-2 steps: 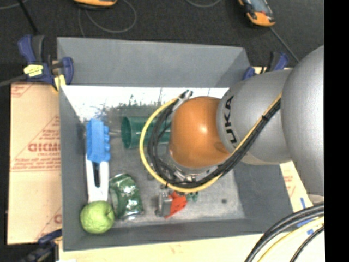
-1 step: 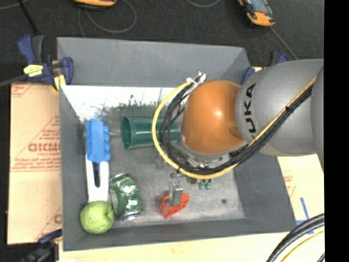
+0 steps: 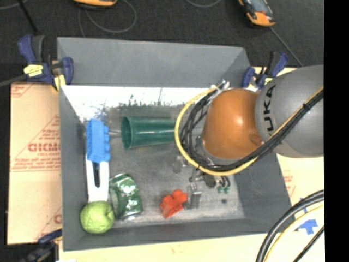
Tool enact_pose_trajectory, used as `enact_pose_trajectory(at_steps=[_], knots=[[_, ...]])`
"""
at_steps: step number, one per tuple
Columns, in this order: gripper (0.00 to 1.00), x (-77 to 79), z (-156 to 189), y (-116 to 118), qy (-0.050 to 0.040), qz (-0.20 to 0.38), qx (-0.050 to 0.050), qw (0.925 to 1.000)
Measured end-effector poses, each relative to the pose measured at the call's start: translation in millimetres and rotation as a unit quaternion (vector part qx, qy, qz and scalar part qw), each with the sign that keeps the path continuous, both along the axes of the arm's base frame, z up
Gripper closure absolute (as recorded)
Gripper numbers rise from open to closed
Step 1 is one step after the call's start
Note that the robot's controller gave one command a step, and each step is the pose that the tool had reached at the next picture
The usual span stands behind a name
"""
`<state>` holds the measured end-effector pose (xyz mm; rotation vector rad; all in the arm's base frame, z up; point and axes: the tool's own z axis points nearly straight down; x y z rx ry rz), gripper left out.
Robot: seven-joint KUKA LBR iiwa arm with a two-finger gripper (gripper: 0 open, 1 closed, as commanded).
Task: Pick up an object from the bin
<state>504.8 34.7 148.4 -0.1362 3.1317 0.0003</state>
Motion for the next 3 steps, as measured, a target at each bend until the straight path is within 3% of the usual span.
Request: enact_pose_trajectory(at_steps=[1,2,3], knots=[[0.0,-6.5,-14,-29,0.0034,-0.033,-0.001,0.9994],[0.0,-15.7,-31,-5,0.0023,-0.009,0.0,1.0],[1.0,-21.4,-76,16,0.0017,0.037,0.0,0.9993]])
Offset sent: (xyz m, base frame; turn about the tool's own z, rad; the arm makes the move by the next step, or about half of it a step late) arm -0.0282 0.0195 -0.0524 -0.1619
